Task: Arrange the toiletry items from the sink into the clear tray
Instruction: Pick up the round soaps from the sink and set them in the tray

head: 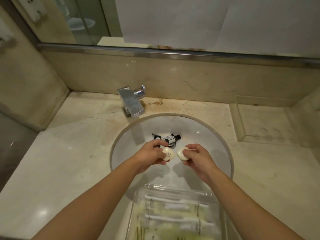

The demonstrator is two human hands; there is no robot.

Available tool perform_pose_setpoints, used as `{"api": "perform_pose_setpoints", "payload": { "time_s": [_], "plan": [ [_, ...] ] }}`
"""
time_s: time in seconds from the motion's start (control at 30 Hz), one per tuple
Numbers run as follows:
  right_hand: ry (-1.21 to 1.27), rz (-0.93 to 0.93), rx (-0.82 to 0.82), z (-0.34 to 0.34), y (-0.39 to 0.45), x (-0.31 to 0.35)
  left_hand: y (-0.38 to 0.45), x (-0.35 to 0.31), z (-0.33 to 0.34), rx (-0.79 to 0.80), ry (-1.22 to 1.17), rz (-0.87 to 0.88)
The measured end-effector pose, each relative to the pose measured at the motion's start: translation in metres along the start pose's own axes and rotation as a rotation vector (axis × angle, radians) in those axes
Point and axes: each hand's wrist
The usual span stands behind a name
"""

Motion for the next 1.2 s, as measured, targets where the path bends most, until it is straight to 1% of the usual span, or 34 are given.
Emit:
{"api": "perform_pose_setpoints", "payload": {
  "time_s": [0.17,0.33,0.47,0.57,0.67,0.77,1.0,1.07,1.2],
  "plan": [
    [0.035,-0.043,-0.007,0.005,-0.043,-0.001,-0.041,-0.003,0.002,0.075,0.020,0.030],
    [0.084,-0.024,-0.013,0.011,-0.082,-0.010,-0.072,0.004,0.003,0.138,0.018,0.069],
    [0.120,0.038,-0.015,0.015,-0.109,-0.019,-0.089,0.013,0.005,0.205,0.147,0.108],
    [0.171,0.057,-0.014,0.017,-0.126,-0.026,-0.098,0.021,0.011,0.202,0.236,0.188],
    [0.197,0.045,-0.019,0.017,-0.140,-0.030,-0.107,0.030,0.016,0.190,0.289,0.215],
    [0.157,0.034,-0.018,0.015,-0.149,-0.036,-0.113,0.037,0.017,0.183,0.301,0.166],
    [0.073,-0.010,-0.033,0.012,-0.158,-0.050,-0.130,0.048,0.013,0.277,0.144,0.035],
    [0.026,-0.003,-0.038,0.012,-0.162,-0.053,-0.133,0.052,0.012,0.278,0.164,0.031],
    [-0.308,-0.038,-0.091,0.009,-0.168,-0.064,-0.140,0.057,0.008,0.240,0.357,0.075]
  ]
}}
Point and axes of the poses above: each hand's wrist, its own y-axis towards the middle knuckle, its own z-axis out of the palm, x = y × z, and after that the axes turned 1 degree about z, right-handed
